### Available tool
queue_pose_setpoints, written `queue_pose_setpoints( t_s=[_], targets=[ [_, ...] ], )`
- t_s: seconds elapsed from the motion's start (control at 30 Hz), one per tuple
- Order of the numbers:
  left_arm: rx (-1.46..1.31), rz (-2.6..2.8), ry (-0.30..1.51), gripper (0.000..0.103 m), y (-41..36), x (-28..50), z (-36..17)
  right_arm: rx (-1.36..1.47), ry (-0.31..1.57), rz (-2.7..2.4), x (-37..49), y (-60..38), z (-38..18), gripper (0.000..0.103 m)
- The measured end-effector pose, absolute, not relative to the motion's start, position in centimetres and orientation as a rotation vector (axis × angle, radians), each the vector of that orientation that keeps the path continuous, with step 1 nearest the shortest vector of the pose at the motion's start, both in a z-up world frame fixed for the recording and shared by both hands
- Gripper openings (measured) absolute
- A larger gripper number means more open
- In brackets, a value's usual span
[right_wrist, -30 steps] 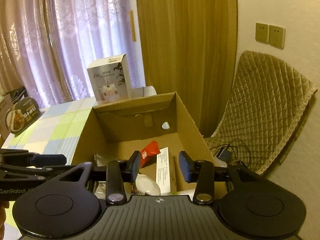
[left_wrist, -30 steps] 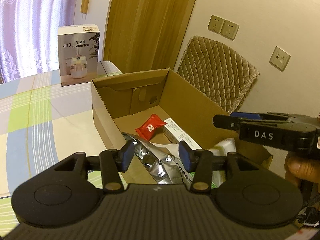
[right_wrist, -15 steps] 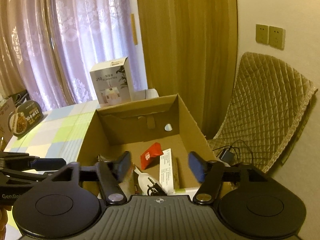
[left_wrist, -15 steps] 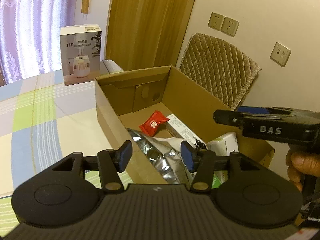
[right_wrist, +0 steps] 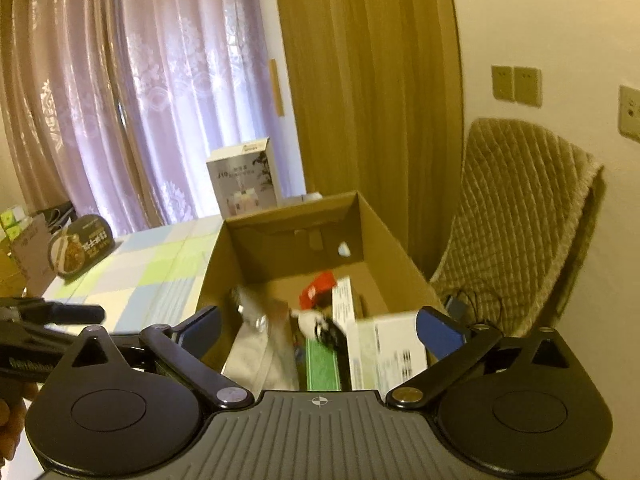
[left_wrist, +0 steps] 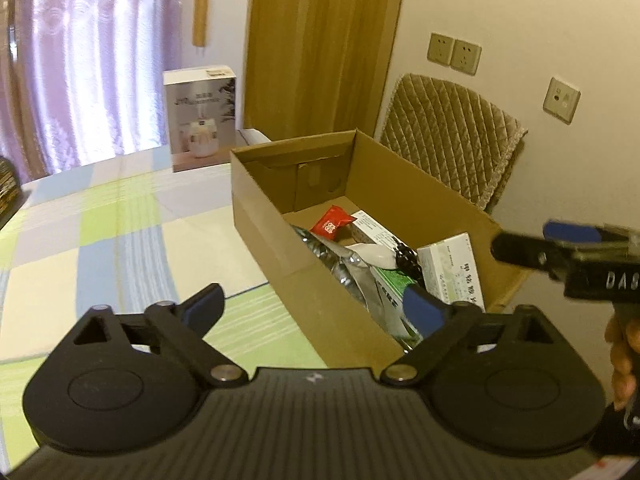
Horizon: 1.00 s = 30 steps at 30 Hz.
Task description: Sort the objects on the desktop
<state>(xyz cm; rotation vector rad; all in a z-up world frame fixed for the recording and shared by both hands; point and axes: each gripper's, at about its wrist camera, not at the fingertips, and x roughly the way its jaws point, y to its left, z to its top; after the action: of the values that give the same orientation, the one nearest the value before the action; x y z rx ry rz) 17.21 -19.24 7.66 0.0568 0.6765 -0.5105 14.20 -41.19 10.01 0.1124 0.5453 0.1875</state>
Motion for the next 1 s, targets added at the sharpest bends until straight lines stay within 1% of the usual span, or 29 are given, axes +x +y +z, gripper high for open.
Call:
queue_pose_setpoints(
  t_s=[0.27,0.57,0.8,1.0],
  targets=[
    [0.021,-0.457,0.691,0.102,-18.4,10.9,8.2,0.083,0.636,0.171,9.1,-40.7,10.2,0.101],
    [-0.078,-0.389,0.744,0.102,-17.6,4.8,9.4,0.055,0.627,0.2,4.1,-40.0,12.8,0.101],
    [-0.084,-0.328,0.708,0.102,-17.4,1.2,11.6,0.025,0.624,0.221,1.0,-40.0,14.4,0.101],
    [-0.088,-0.302,0.683,0.102,-17.4,-0.1,13.2,0.037,0.614,0.238,-0.7,-40.2,15.6,0.101]
  ],
)
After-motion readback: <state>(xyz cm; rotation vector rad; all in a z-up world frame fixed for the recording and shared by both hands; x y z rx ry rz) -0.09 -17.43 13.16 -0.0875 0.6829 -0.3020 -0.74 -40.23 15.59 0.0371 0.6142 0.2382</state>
